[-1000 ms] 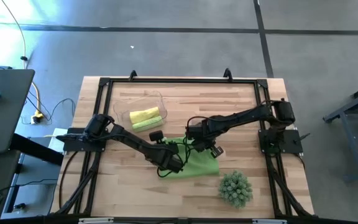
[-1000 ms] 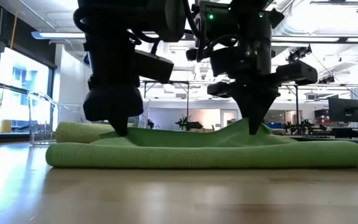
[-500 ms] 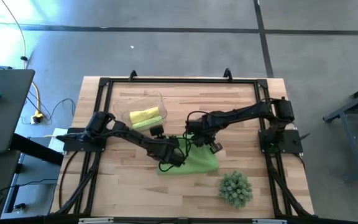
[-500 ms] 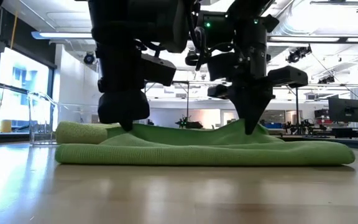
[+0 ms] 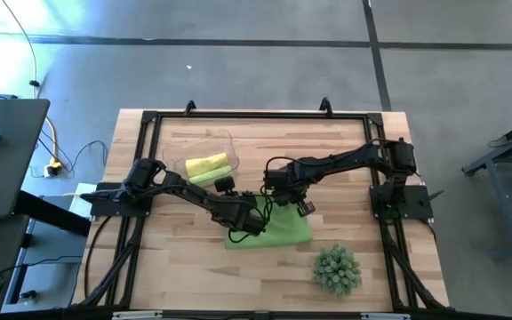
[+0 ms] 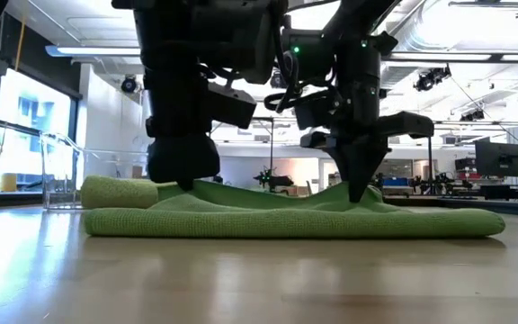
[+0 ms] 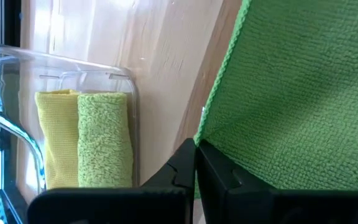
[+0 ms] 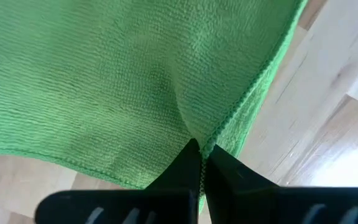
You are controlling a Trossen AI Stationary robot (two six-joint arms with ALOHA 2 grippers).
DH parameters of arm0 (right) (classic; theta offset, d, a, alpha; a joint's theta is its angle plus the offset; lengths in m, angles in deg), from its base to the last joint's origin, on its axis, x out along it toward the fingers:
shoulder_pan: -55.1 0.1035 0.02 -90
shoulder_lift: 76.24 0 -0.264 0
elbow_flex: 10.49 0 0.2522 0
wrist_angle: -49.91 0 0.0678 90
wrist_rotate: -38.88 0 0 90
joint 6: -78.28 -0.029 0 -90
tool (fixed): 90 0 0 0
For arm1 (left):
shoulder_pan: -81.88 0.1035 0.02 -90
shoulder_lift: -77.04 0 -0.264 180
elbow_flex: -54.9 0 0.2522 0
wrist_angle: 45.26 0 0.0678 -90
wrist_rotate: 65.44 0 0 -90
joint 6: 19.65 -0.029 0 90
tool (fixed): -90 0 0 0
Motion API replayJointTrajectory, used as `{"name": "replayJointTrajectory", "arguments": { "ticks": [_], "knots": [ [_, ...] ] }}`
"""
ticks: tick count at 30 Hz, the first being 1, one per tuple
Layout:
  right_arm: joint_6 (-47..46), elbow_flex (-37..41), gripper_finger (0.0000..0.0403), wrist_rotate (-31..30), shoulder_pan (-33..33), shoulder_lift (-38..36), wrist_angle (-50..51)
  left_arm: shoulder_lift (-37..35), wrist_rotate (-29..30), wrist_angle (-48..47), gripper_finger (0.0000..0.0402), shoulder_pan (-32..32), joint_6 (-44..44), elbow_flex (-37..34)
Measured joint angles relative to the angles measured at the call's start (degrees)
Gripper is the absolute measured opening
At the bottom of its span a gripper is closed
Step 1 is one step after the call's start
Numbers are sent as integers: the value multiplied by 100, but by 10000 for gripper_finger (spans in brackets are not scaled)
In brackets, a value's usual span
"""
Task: Roll microfiber towels into tight, uniform cylinder then place into a basket
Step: Fold the green towel, then roll the green towel
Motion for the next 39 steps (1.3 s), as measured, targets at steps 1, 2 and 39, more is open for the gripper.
{"name": "replayJointTrajectory", "arguments": {
  "ticks": [1, 2, 39],
  "knots": [
    [2, 0, 5, -45, 0, 6, 2, 0, 34, -2, 0, 6, -2, 0],
    [0, 0, 9, -89, 0, 6, -17, 0, 56, -2, 0, 15, -2, 0],
    [-3164, -2, 153, -117, 146, -1406, 1442, -927, -196, -1863, 109, 26, -1079, -305]
  ]
}}
